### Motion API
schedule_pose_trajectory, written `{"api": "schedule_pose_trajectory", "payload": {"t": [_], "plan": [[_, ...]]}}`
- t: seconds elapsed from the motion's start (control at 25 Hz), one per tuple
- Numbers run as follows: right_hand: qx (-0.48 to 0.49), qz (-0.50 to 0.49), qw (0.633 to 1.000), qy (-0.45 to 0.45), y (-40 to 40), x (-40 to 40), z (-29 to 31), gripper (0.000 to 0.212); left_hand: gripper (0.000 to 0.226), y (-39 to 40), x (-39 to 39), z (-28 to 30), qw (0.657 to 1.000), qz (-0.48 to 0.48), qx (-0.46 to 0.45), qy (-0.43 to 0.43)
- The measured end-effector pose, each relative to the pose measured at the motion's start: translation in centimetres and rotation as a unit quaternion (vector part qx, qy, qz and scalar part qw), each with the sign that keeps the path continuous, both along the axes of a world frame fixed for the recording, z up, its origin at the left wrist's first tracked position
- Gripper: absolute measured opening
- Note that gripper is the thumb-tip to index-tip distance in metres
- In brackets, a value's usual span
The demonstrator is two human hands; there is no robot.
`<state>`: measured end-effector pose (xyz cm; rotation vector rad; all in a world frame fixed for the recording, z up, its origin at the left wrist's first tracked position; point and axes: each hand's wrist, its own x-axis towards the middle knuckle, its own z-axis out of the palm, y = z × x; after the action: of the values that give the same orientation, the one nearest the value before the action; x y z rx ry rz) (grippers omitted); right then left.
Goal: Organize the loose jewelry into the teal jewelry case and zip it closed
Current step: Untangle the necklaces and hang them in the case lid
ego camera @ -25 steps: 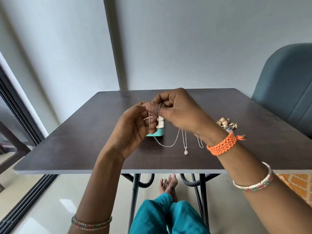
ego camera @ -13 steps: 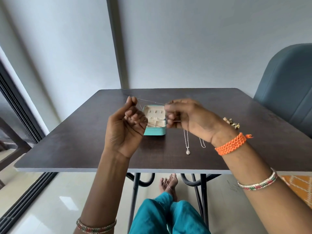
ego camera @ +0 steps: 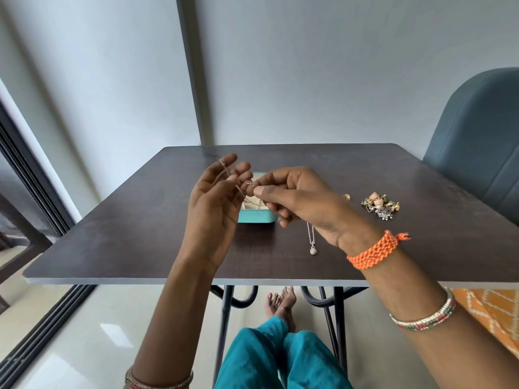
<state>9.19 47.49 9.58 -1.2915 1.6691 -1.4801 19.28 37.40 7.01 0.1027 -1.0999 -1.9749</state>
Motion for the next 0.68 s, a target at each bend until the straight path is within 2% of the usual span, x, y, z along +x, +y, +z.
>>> {"api": "schedule_pose_trajectory", "payload": {"t": [0.12, 0.24, 0.4, 0.68], "plan": [[0.024, 0.003, 0.987, 0.160, 0.0, 0.0, 1.2, 0.004, 0.026, 0.7, 0.1, -0.2, 0.988, 0.007, -0.130, -0.086], [0.038, 0.001, 0.971, 0.235, 0.5, -0.4, 2.2, 0.006, 0.022, 0.8, 0.4, 0.0, 0.978, -0.014, -0.157, -0.135], [0.020, -0.002, 0.982, 0.186, 1.4, -0.4, 2.8, 0.004, 0.016, 0.3, 0.7, -0.1, 0.979, -0.073, -0.150, -0.118], [-0.054, -0.048, 0.993, 0.092, 1.1, -0.9, 2.0, 0.007, 0.010, 1.0, 0.7, -0.5, 0.970, -0.046, -0.201, -0.131]]}}
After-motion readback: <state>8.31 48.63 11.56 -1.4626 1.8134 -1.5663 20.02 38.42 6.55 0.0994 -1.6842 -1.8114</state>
